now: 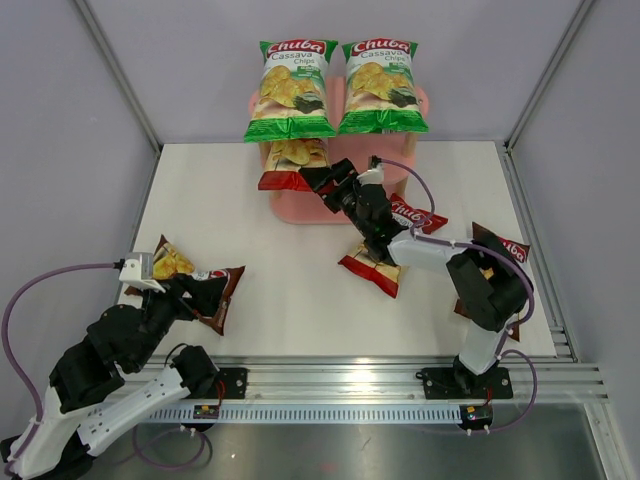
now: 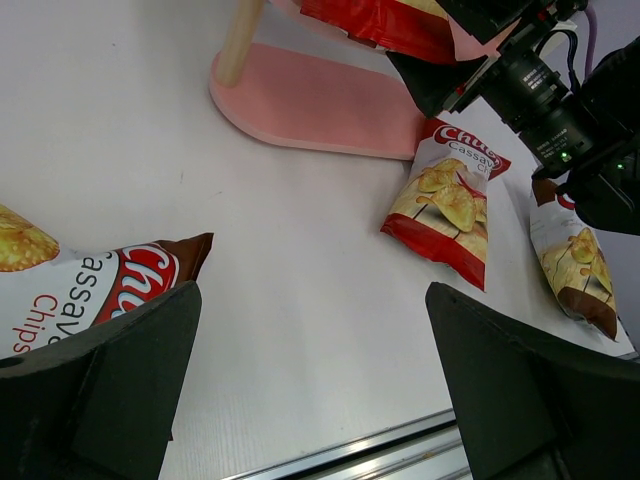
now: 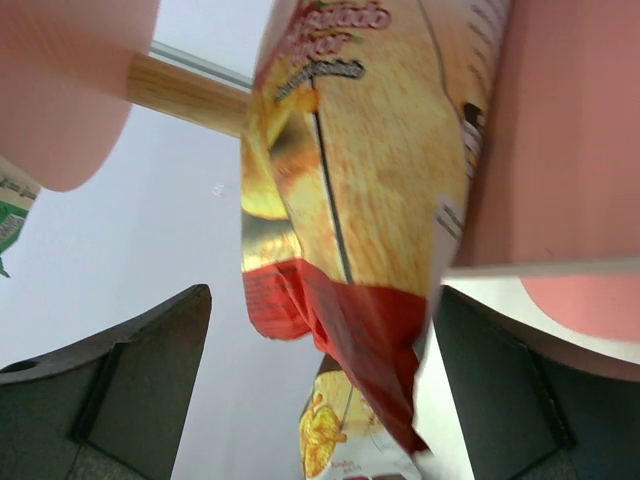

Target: Place and organize the chips bags onto the shelf

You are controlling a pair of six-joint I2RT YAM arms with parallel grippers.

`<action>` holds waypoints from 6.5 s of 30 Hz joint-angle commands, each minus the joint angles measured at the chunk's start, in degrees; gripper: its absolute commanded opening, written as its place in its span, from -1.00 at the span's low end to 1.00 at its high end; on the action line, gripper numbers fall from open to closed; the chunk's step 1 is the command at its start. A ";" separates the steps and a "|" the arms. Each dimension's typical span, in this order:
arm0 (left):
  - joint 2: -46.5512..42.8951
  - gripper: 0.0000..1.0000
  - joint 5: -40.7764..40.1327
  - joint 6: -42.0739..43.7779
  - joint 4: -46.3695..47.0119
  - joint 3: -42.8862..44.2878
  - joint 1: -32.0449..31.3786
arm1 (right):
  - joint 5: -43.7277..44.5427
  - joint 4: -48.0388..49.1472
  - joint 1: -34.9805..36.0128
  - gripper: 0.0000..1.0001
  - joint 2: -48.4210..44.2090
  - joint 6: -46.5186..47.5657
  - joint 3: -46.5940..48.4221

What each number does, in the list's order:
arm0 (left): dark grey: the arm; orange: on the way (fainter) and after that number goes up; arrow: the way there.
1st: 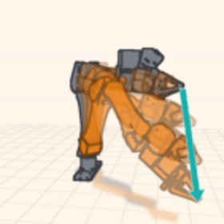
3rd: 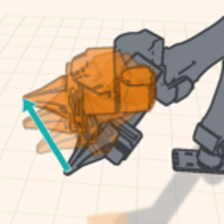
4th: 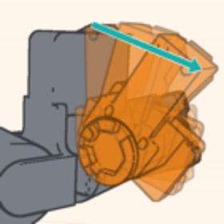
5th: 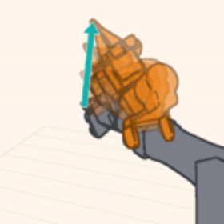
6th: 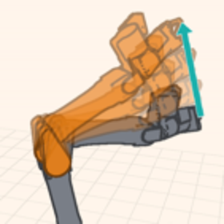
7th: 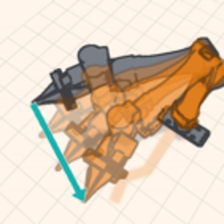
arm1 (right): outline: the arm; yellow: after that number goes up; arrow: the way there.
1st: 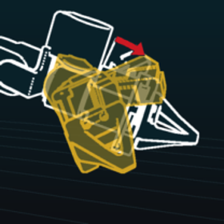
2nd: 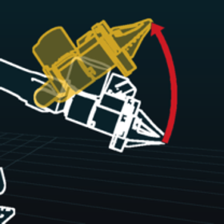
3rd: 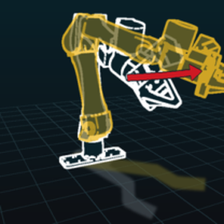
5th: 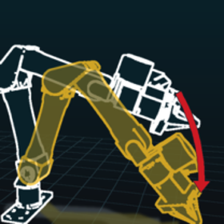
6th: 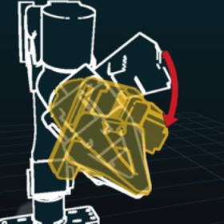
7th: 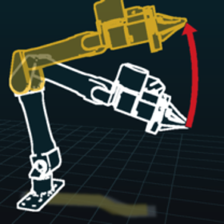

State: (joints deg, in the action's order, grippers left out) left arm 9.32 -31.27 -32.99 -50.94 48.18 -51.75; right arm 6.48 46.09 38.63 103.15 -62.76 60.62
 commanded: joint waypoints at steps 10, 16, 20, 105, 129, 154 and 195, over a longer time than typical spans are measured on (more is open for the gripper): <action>4.82 0.98 2.35 0.65 2.86 -0.28 -0.20 | 0.64 -13.52 -2.24 0.99 -20.78 6.67 -11.48; 10.26 0.98 11.04 -1.98 10.14 -5.72 -0.20 | 4.67 -37.60 -2.25 0.99 -38.97 16.26 -14.11; 13.78 0.98 18.86 -5.23 24.25 -12.84 -0.20 | 6.17 -45.28 -2.25 0.99 -56.01 20.57 -20.53; 74.37 -1.00 15.19 -19.81 114.22 -29.63 -8.89 | -4.36 -81.69 -2.25 0.99 -95.60 6.08 -25.89; 63.37 -1.00 -29.46 -34.17 86.53 -18.48 -32.01 | -15.88 -82.29 -2.16 0.99 -97.71 -19.95 -31.54; 66.51 -1.00 -30.79 6.60 126.21 -14.35 -42.46 | -19.93 -68.77 -2.25 0.99 -84.70 -24.16 -33.64; 71.38 0.33 -40.96 17.44 131.02 -20.23 -51.96 | -7.54 -55.76 -2.25 -0.68 -92.60 -0.44 -34.51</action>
State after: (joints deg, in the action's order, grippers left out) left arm 84.47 -63.96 -11.66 73.60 30.06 -103.68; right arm -4.60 -17.43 36.58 12.73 -68.42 25.41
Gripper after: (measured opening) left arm 0.626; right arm 0.539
